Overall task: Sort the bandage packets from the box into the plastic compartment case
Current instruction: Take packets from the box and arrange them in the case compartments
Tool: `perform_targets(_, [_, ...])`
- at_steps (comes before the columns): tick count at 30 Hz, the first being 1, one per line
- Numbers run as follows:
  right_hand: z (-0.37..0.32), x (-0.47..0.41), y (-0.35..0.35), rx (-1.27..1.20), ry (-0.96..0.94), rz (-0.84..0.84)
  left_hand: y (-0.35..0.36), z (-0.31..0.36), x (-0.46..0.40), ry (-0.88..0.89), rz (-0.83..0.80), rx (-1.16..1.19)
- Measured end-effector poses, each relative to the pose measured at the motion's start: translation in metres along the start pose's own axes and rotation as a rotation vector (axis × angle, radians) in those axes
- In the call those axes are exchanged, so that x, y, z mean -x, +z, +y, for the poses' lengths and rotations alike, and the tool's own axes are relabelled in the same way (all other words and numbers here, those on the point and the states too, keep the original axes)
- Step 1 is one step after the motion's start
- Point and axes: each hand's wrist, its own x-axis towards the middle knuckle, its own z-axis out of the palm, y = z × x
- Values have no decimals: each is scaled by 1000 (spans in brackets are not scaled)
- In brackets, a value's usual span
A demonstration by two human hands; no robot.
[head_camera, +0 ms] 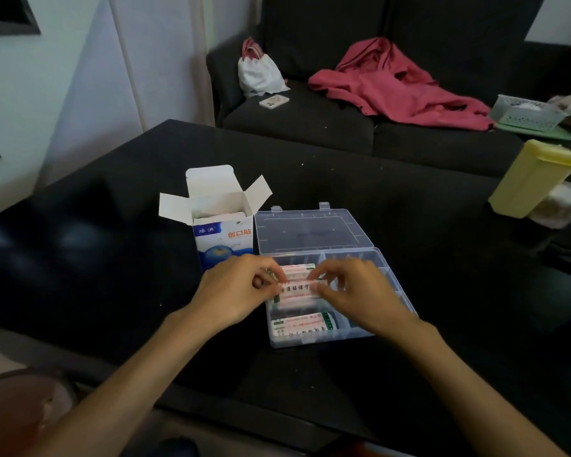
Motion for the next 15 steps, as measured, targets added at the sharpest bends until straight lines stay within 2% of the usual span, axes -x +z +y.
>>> perform_targets(3, [0, -2, 2, 66, -1, -10, -2, 4, 3, 50, 43, -159])
perform_targets(8, [-4, -7, -2, 105, 38, -60, -2, 4, 6, 117, 47, -279])
perform_targets(11, [-9, -8, -3, 90, 60, 4, -2, 4, 7, 149, 42, -334])
perform_targets(13, [-12, -8, -3, 93, 59, 8, -4, 3, 9, 165, 7, -353])
perform_targets(15, [-14, -7, -8, 19, 62, 13, -9, 3, 10, 157, 8, -246])
